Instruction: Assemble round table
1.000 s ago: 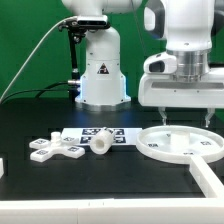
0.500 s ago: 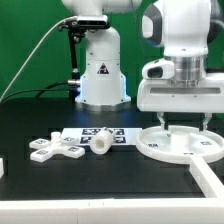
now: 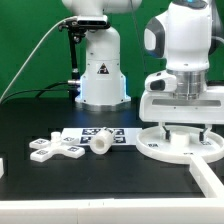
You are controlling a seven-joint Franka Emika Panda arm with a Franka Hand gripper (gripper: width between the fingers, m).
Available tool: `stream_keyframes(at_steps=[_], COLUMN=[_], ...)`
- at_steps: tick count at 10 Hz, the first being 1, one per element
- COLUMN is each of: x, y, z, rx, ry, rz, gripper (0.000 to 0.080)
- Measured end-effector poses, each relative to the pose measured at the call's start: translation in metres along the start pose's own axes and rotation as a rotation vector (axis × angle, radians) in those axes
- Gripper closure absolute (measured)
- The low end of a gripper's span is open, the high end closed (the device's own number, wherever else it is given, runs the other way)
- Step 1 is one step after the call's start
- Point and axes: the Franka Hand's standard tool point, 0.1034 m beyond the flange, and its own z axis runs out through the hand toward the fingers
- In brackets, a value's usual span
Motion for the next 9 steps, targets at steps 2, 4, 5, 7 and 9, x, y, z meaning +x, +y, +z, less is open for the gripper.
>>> stream_keyframes(at_steps=[2,4,5,7,9], x=[0.001,0.0009,0.0009,0.001,0.0017], y=[0.0005,0.0004,0.0004,0.0004,0.0038], z=[0.0011,0.0011,0.0011,0.001,-0.0006], rx=[0.001,0.001,0.001,0.001,-0.003], ry=[0.007,0.007,0.007,0.007,-0.002], rz=[-0.002,-0.005,-0.005,-0.006,-0.038], gripper=[0.0151,0.0151,0.0279,0.0399,0.0399])
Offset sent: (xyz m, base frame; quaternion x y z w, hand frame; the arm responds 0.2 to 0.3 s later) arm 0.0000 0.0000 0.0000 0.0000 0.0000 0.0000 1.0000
